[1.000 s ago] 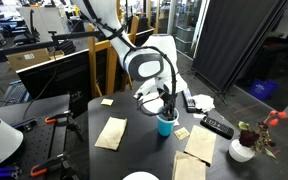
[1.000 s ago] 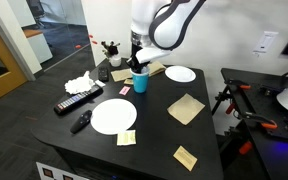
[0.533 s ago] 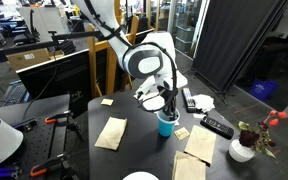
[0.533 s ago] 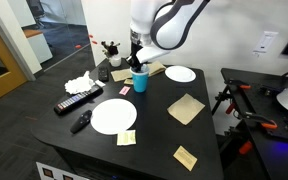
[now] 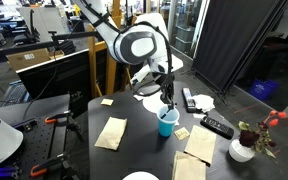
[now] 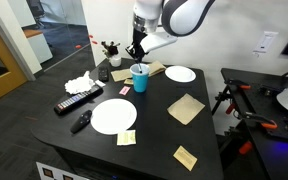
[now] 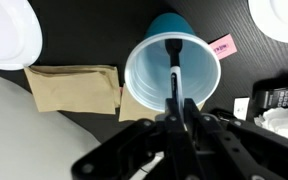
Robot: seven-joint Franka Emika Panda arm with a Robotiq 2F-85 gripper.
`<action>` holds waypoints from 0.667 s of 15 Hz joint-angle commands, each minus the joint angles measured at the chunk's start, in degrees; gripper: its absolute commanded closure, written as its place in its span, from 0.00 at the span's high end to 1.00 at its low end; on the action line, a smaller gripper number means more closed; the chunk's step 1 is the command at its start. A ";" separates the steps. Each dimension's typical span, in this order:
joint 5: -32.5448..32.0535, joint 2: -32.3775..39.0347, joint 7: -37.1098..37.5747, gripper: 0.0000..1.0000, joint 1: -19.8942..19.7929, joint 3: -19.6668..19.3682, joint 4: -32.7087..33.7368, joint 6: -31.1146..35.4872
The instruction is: Remove the marker from the cup and put it on the table
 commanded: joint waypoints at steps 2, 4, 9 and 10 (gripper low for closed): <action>-10.24 -8.83 6.94 0.03 4.58 -5.00 -5.48 -0.07; -15.81 -11.73 10.21 0.03 5.50 -6.24 -6.12 -0.18; -26.25 -19.20 15.17 0.03 7.28 -7.59 -7.41 -0.35; -26.19 -20.73 14.31 0.03 7.18 -7.03 -8.06 -0.20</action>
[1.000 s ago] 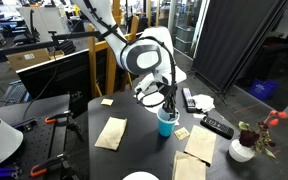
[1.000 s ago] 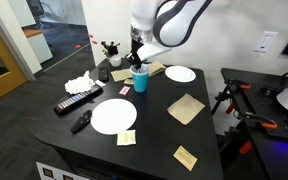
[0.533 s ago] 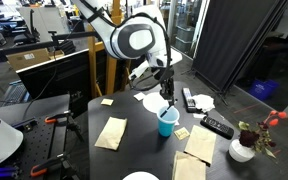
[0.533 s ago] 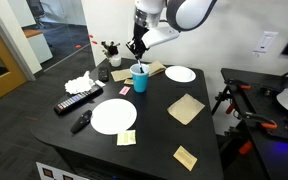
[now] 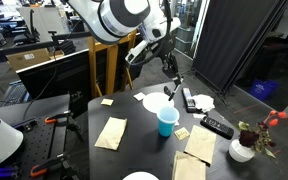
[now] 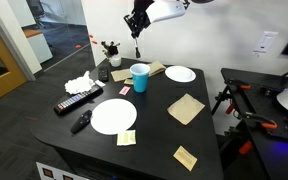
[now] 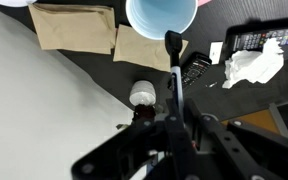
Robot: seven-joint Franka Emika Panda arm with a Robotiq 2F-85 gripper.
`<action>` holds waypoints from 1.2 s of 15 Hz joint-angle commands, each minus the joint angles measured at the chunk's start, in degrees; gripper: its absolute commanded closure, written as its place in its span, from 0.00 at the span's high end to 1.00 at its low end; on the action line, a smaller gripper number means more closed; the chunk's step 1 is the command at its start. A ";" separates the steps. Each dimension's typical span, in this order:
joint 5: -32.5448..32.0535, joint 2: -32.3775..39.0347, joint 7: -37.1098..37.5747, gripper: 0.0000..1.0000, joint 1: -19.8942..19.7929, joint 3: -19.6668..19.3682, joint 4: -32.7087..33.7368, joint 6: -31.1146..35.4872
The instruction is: Remove the marker from the cup and put it on the table
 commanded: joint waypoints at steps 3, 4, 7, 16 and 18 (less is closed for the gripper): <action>0.81 -9.90 -3.60 0.03 1.35 2.01 -5.93 -0.14; 2.37 -11.16 -5.15 0.03 1.20 3.04 -6.92 -0.42; 8.12 -14.10 -9.34 0.03 1.11 5.49 -9.62 -1.63; 34.11 -16.76 -30.42 0.03 -19.42 31.60 -11.10 -12.27; 36.82 -15.50 -32.86 0.03 -20.99 33.15 -10.56 -14.96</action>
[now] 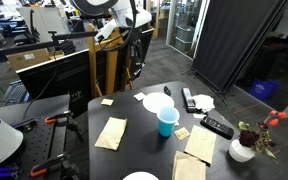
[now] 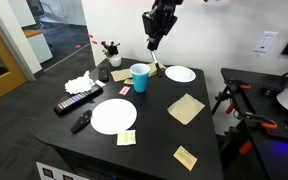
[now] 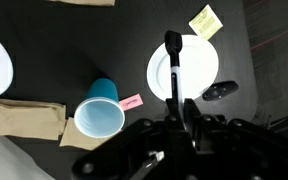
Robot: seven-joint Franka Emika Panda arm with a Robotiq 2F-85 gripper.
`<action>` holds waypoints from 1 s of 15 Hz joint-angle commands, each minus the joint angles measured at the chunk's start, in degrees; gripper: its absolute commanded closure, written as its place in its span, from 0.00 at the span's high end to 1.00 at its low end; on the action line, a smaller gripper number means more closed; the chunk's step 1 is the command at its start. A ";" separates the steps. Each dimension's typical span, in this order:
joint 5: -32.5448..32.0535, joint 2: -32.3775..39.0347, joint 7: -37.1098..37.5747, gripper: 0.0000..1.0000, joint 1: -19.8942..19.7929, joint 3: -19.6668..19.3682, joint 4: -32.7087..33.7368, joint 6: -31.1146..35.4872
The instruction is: Remove the marker from the cup and put it on the table
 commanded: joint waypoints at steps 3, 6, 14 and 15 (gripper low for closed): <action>7.35 2.71 -6.56 0.03 -4.72 4.08 0.83 -6.47; 9.91 5.77 -7.58 0.03 -5.35 4.87 0.73 -6.27; 20.20 14.00 -11.48 0.03 -6.53 6.58 1.08 -5.53; 21.79 15.03 -12.36 0.03 -6.91 6.82 1.32 -5.40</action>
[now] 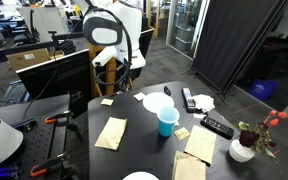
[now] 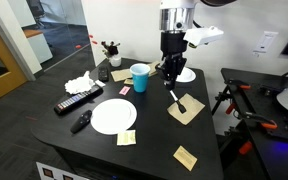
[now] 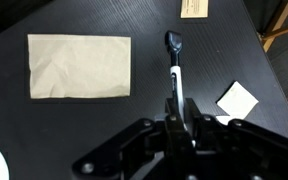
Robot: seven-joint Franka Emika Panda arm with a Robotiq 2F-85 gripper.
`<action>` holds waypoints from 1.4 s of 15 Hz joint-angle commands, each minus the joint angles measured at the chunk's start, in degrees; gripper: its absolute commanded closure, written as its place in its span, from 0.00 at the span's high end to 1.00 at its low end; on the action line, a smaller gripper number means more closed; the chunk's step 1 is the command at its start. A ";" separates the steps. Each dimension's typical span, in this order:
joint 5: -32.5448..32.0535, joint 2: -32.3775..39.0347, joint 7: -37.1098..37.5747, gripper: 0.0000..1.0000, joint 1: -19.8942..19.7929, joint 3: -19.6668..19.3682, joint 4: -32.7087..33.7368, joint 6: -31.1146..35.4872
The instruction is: Remove the marker from the cup and put it on the table
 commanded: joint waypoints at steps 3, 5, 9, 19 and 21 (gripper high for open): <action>9.18 5.46 -7.09 0.03 -3.47 2.51 2.09 0.82; 11.75 7.77 -10.01 0.03 -4.36 3.28 2.88 1.61; 15.20 13.02 -14.43 0.03 -6.20 4.89 5.15 3.97; 14.06 20.34 -17.43 0.45 -7.89 6.89 9.87 4.73; 12.79 19.86 -16.71 0.61 -7.26 6.56 9.86 4.58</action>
